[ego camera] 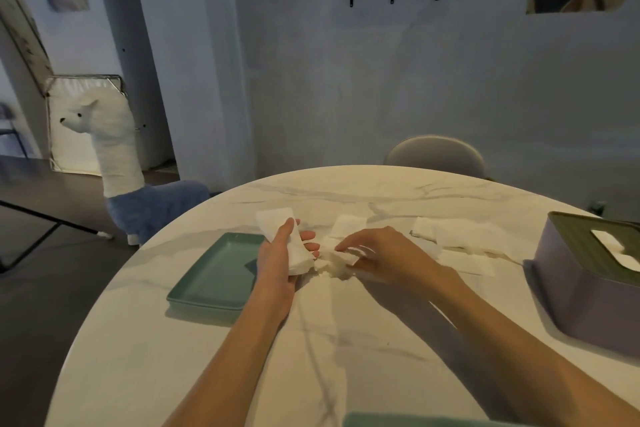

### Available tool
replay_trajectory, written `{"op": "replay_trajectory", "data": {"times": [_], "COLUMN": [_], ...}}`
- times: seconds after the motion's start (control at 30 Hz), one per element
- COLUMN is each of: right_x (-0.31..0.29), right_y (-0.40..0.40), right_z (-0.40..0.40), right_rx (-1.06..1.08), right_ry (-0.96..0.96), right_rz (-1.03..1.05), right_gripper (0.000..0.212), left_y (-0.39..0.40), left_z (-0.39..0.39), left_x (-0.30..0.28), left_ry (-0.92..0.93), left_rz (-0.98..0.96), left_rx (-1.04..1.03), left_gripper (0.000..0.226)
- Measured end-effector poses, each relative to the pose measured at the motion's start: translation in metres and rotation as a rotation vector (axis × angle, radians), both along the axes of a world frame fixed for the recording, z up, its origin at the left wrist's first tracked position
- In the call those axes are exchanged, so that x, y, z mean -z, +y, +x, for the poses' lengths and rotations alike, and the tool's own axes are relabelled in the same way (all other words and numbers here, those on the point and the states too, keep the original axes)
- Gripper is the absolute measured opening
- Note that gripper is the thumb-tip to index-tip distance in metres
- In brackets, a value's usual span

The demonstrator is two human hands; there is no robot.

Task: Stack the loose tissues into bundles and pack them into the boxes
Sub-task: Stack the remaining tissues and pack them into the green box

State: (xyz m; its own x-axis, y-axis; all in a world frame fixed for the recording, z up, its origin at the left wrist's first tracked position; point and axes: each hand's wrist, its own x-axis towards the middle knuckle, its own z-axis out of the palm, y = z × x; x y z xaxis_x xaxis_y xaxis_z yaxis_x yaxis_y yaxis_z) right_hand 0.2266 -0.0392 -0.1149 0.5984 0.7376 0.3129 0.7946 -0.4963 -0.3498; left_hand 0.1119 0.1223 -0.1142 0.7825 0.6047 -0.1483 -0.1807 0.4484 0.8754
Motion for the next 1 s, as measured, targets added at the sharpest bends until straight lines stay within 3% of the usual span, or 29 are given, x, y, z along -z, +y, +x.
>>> {"op": "replay_trajectory", "data": {"times": [0.07,0.17,0.37,0.5,0.6,0.73,0.9,1.0], "right_x": [0.007,-0.001,-0.031,-0.065,-0.083,-0.081,-0.063,-0.068], "right_y": [0.0,-0.008,-0.027,-0.034,-0.035,-0.023,-0.009,-0.009], "right_z": [0.002,0.006,0.008,-0.001,-0.015,-0.031,-0.034,-0.032], "right_rx": [0.004,0.06,0.153,0.132,0.009,-0.089,0.229,0.271], "right_ry": [0.024,0.077,0.154,0.379,0.639,0.843,0.56,0.704], "right_rz": [0.093,0.134,0.455,0.653,0.722,0.691,0.322,0.351], "right_gripper": [0.017,0.018,0.009,0.016,0.02,0.02,0.028,0.051], "left_y": [0.001,0.003,-0.001,-0.006,-0.014,-0.033,-0.04,-0.039], "left_z": [0.002,0.002,0.0,0.003,0.002,-0.007,-0.009,-0.01], "left_x": [0.0,0.0,0.001,0.001,-0.001,-0.012,-0.01,-0.007], "left_ry": [0.003,-0.001,0.022,0.003,-0.052,-0.203,-0.279,-0.247], "left_rz": [-0.001,0.009,0.037,0.025,-0.095,-0.292,-0.437,-0.37], "left_rx": [0.005,0.005,0.022,0.059,0.158,0.418,0.505,0.553], "left_gripper": [0.023,0.022,0.022,0.032,0.033,0.043,0.064,0.066]}}
